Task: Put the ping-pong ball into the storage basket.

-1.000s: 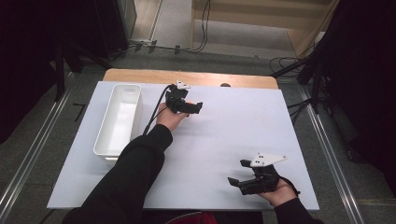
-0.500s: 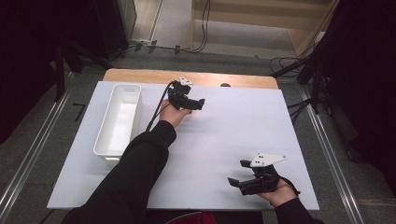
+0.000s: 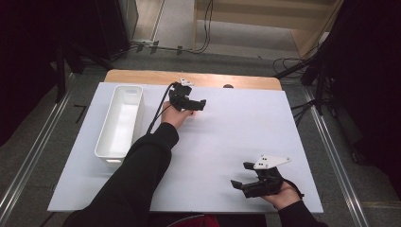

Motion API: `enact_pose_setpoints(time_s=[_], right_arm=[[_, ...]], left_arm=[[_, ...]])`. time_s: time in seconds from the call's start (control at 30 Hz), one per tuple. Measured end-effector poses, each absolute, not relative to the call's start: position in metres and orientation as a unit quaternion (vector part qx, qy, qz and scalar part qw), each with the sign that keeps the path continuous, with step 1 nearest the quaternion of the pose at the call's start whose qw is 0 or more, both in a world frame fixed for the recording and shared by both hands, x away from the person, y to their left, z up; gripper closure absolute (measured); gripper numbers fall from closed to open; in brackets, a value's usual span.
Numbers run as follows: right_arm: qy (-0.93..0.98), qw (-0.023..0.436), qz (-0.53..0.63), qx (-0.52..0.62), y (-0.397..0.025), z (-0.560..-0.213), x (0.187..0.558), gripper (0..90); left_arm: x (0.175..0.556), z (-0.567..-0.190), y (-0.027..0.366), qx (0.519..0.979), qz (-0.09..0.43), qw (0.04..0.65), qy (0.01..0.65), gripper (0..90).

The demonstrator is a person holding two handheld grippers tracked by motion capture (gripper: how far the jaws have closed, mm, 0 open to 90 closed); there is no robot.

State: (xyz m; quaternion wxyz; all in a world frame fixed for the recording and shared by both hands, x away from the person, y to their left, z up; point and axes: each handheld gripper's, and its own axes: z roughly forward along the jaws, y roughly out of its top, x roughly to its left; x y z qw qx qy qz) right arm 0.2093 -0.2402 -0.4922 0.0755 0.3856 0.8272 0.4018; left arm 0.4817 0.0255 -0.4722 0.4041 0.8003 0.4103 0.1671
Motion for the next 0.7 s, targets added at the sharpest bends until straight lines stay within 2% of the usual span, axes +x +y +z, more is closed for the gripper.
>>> enact_pose_setpoints(time_s=[0.7], right_arm=[[0.828, 0.076, 0.402, 0.384, -0.24, -0.492, 0.209, 14.8]], left_arm=[[0.482, -0.485, 0.023, 0.804, 0.16, 0.403, 0.408, 3.9]])
